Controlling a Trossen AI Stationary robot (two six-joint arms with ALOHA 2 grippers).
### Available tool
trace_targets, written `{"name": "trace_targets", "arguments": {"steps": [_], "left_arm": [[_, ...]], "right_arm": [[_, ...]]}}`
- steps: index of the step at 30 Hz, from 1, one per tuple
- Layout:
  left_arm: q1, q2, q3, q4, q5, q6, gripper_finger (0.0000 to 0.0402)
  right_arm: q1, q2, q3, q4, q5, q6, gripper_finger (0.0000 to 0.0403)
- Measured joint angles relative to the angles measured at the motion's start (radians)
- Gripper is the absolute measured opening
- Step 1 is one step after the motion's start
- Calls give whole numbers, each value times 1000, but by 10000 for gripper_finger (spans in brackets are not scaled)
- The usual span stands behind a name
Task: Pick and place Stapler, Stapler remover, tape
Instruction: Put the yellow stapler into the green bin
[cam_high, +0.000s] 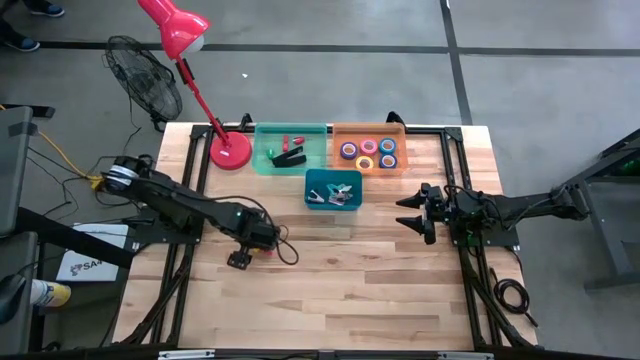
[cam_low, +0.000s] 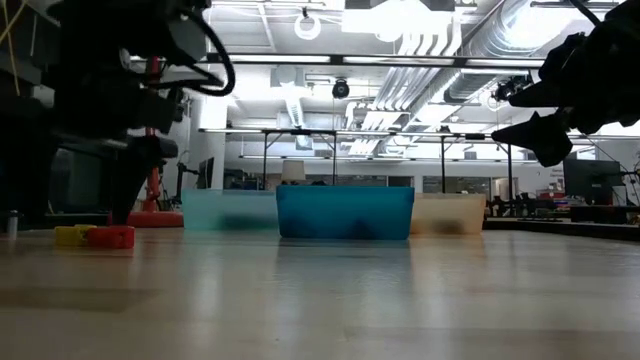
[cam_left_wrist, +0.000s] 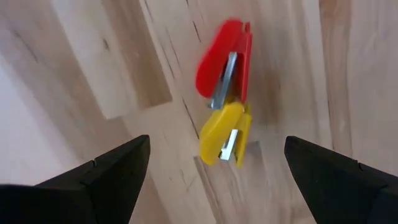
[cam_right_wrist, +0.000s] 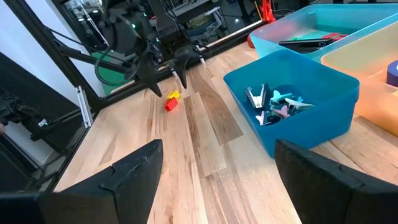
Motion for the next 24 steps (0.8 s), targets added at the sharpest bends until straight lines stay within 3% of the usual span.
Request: {"name": "trace_targets", "arguments": {"steps": [9,24], "left_arm": [[0,11,-87,115,8,-19,351],[0,12,-89,132,-17,33,220]], "right_arm": [[0,0,0,0,0,0,299],[0,0,0,0,0,0,299]]}}
